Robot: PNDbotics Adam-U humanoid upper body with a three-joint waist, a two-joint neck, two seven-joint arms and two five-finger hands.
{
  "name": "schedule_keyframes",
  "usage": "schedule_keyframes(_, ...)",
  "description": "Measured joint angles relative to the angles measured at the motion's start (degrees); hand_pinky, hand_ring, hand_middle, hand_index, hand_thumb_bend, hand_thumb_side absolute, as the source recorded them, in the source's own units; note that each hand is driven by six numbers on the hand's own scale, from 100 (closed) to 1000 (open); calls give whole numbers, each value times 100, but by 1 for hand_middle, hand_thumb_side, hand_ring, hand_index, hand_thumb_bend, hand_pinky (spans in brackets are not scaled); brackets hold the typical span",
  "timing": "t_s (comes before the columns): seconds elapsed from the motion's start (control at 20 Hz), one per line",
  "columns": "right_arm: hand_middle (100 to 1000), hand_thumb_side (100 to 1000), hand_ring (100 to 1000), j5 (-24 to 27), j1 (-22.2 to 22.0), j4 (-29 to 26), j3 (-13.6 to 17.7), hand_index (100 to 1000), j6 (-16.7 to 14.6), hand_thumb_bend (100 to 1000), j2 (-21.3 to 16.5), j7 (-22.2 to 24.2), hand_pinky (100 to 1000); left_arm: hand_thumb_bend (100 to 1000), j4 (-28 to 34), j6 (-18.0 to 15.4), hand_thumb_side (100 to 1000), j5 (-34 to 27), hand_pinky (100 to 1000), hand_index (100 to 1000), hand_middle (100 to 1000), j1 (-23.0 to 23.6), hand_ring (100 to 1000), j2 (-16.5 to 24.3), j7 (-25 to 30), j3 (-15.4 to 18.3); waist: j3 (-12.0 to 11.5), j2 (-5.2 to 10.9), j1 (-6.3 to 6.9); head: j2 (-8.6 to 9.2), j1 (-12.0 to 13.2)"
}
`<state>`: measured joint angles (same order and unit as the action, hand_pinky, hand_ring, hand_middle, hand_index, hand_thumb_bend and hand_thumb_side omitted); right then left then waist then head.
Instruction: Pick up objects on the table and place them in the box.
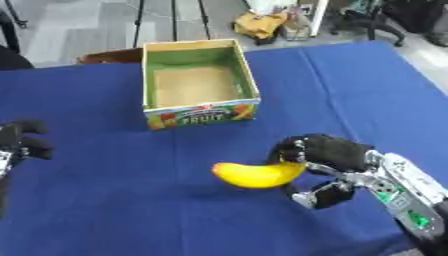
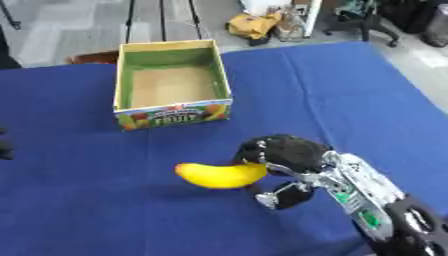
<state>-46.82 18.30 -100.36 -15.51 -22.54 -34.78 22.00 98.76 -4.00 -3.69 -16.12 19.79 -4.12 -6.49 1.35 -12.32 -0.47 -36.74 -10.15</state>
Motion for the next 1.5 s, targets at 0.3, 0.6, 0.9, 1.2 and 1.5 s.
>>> schedule_keyframes(0.3, 764, 270, 826, 17, 283, 9, 25, 670, 15, 100, -221, -167, 694, 560, -1, -1, 820, 0, 541, 718, 617, 1, 551, 2, 1, -1, -64, 1, -49, 0, -1)
schedule_keyframes(0.6, 766, 267, 823, 121, 707, 144, 85, 673, 87, 100, -494, -365, 702, 560, -1, 0, 821, 0, 540, 717, 617, 1, 550, 43, 8, -8, -184, -1, -56, 6, -7)
schedule_keyframes(0.9, 768, 262, 821, 274, 1215, 377, 191, 675, 192, 100, -702, -567, 709, 560, -1, 6, 822, 0, 539, 716, 617, 0, 549, 46, 36, -39, -368, -52, -68, 60, -56)
schedule_keyframes(1.2, 770, 275, 817, 275, 1774, 756, 246, 680, 199, 100, -842, -751, 719, 560, -1, 12, 823, 0, 539, 716, 617, -13, 548, 46, 73, -88, -609, -109, -69, 121, -165)
schedule_keyframes(1.5, 770, 281, 815, 115, 2290, 1346, 308, 682, 176, 100, -884, -903, 722, 562, 7, 23, 822, -2, 539, 716, 617, -71, 547, 45, 133, -144, -975, -159, -92, 219, -346)
